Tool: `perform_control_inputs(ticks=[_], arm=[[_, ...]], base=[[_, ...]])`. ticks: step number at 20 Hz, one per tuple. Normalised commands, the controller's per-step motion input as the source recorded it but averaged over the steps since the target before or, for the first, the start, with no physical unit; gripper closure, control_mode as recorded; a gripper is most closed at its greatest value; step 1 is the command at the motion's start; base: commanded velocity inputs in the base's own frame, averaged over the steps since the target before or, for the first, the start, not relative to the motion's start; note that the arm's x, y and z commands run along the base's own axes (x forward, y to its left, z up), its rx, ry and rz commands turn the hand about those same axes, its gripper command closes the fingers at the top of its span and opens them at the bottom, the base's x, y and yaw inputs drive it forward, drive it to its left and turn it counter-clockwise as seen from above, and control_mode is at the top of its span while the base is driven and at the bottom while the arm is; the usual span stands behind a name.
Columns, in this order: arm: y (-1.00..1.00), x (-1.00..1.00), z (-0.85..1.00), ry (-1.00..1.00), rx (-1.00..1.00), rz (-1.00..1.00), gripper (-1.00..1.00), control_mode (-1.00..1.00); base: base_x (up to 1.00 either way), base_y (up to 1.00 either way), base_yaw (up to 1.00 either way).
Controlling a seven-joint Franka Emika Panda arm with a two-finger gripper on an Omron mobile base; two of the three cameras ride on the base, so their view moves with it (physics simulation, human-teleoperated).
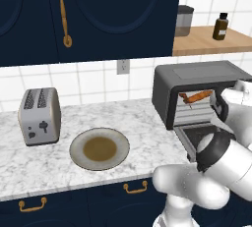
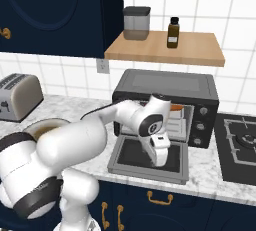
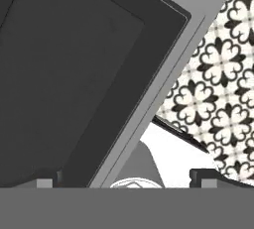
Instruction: Pick up the kebab skewer and baguette bread, and place them inside the toaster oven. Close the toaster oven door and start by setting the timer.
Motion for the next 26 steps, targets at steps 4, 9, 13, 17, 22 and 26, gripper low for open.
perform_control_inputs(ticks=[4, 9, 13, 17, 22, 26], arm=[[0.20, -1.00, -0.02, 0.06, -0.08, 0.70, -1.00, -1.00], [0.05, -0.49, -0.32, 0.06, 0.00, 0.58, -1.00, -1.00], [0.00, 0.18, -0.40, 0.05, 0.00, 0.24, -1.00, -1.00], [-0.05, 0.30, -0.40, 0.15, 0.01, 0.21, -1.00, -1.00], [-0.07, 0.30, -0.49, 0.05, 0.00, 0.08, -1.00, -1.00], [-0.26, 0.51, -0.31, 0.00, 0.01, 0.00, -1.00, -1.00]], base=[[0.00, 0.00, 0.00], [0.00, 0.00, 0.00], [0.00, 0.00, 0.00], [0.00, 0.00, 0.00], [0.00, 0.00, 0.00], [0.00, 0.00, 0.00]])
